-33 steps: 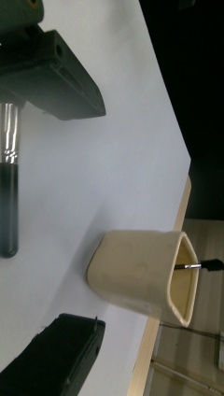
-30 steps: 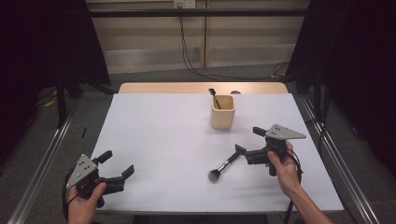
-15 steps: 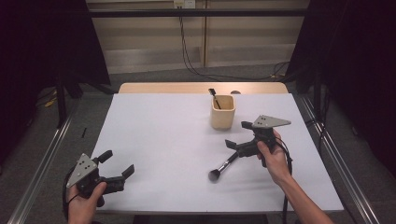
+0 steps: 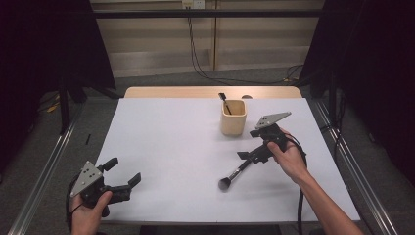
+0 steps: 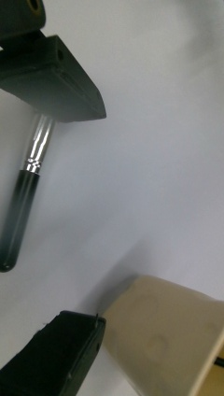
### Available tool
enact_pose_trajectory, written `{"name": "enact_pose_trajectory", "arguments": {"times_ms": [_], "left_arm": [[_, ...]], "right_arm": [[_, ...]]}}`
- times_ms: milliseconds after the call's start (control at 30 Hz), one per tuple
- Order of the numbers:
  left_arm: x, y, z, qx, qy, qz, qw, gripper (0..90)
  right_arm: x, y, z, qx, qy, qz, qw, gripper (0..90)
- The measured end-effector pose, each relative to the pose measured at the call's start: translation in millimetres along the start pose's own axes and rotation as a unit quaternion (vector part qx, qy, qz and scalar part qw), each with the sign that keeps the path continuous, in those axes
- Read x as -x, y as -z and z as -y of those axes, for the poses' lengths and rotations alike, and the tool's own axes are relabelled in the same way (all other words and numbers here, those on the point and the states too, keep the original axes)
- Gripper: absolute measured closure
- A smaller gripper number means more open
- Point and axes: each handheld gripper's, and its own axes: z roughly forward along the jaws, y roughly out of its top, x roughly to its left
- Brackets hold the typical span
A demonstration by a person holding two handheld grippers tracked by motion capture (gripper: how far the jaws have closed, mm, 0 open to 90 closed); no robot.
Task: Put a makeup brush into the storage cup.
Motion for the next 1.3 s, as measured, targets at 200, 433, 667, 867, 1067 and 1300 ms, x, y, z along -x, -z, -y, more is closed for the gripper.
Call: {"name": "enact_pose_trajectory", "arguments": {"times_ms": [200,433,667,867,1067,1300], "left_arm": [[0.1,0.0,0.1,0.0,0.002,0.0,1.0,2.8],[-0.3,-0.3,0.0,0.0,0.001,0.0,1.0,2.8],[-0.7,-0.3,0.0,-0.002,-0.002,0.001,1.0,2.8],[-0.7,-0.6,0.3,-0.003,-0.001,0.0,1.0,2.8],[-0.2,-1.1,0.5,-0.003,0.001,0.001,1.0,2.8],[-0.7,-0.9,0.7,-0.003,0.001,0.001,1.0,2.8]], "right_arm": [[2.1,-2.8,-3.3,-0.06,0.022,-0.015,0.9978,2.4],[0.6,-11.8,-5.6,-0.153,0.058,-0.042,0.9856,3.2],[-9.1,-27.4,-3.6,-0.226,0.106,-0.07,0.9659,4.0],[-14.9,-37.5,-3.4,-0.253,0.138,-0.082,0.9541,4.2],[-18.5,-44.2,-6.0,-0.256,0.159,-0.091,0.949,4.3],[-25.8,-57.5,-5.8,-0.277,0.18,-0.096,0.939,5.9]]}}
